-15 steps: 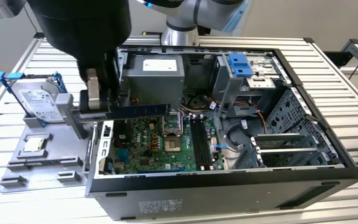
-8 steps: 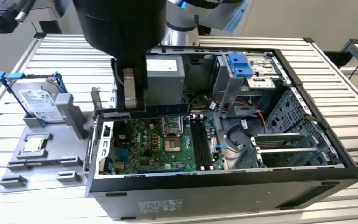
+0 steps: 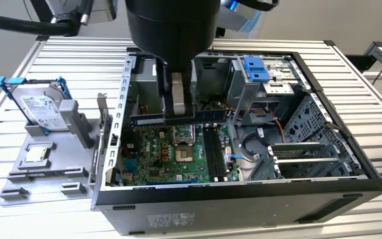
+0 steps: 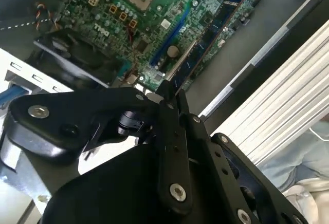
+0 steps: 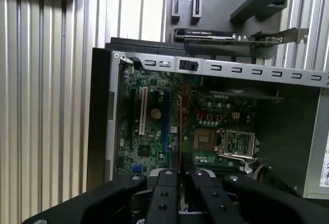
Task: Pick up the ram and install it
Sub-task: 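Pick up the ram and move it above insertion slot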
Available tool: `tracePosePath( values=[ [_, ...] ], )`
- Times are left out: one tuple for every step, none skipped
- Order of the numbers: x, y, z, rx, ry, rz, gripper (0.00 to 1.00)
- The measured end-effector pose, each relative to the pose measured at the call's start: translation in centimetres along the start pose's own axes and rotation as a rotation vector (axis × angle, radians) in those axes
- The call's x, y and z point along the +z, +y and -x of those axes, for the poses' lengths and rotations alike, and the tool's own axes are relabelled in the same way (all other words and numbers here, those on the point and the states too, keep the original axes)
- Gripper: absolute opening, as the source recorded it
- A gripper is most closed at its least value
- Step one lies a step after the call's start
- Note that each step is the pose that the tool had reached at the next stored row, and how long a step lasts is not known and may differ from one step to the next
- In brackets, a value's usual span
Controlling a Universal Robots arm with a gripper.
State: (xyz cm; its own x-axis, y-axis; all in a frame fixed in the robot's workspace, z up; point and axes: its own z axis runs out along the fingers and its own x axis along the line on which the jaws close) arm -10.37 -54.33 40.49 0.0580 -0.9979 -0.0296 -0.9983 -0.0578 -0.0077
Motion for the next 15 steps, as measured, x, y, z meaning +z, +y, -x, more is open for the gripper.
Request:
tracePosePath(
  values=[
    [0.00, -0.44, -0.03, 0.000, 0.0000, 0.0000, 0.00],
    [0.01, -0.86, -0.05, 0.000, 0.0000, 0.0000, 0.00],
    [0.01, -1.30, -0.07, 0.000, 0.0000, 0.0000, 0.00],
    [0.01, -1.74, -0.10, 0.000, 0.0000, 0.0000, 0.00],
    [0.02, -2.16, -0.13, 0.000, 0.0000, 0.0000, 0.00],
    [0.02, -2.55, -0.15, 0.000, 0.0000, 0.0000, 0.00],
    [0.02, -2.92, -0.17, 0.000, 0.0001, 0.0000, 0.00],
    [0.03, -3.31, -0.19, 0.000, -0.0001, -0.0001, 0.00],
    [0.03, -3.71, -0.22, 0.000, 0.0000, -0.0001, 0.00],
    [0.03, -4.13, -0.24, 0.000, 0.0001, 0.0000, 0.00],
    [0.04, -4.57, -0.26, 0.000, 0.0000, 0.0000, 0.00],
    [0.04, -5.04, -0.29, 0.000, 0.0000, 0.0000, 0.00],
    [0.05, -5.48, -0.32, 0.000, -0.0001, -0.0001, 0.00],
    [0.05, -5.89, -0.34, 0.000, -0.0001, 0.0000, 0.00],
    [0.05, -6.26, -0.36, 0.000, 0.0000, 0.0000, 0.00]
  ],
)
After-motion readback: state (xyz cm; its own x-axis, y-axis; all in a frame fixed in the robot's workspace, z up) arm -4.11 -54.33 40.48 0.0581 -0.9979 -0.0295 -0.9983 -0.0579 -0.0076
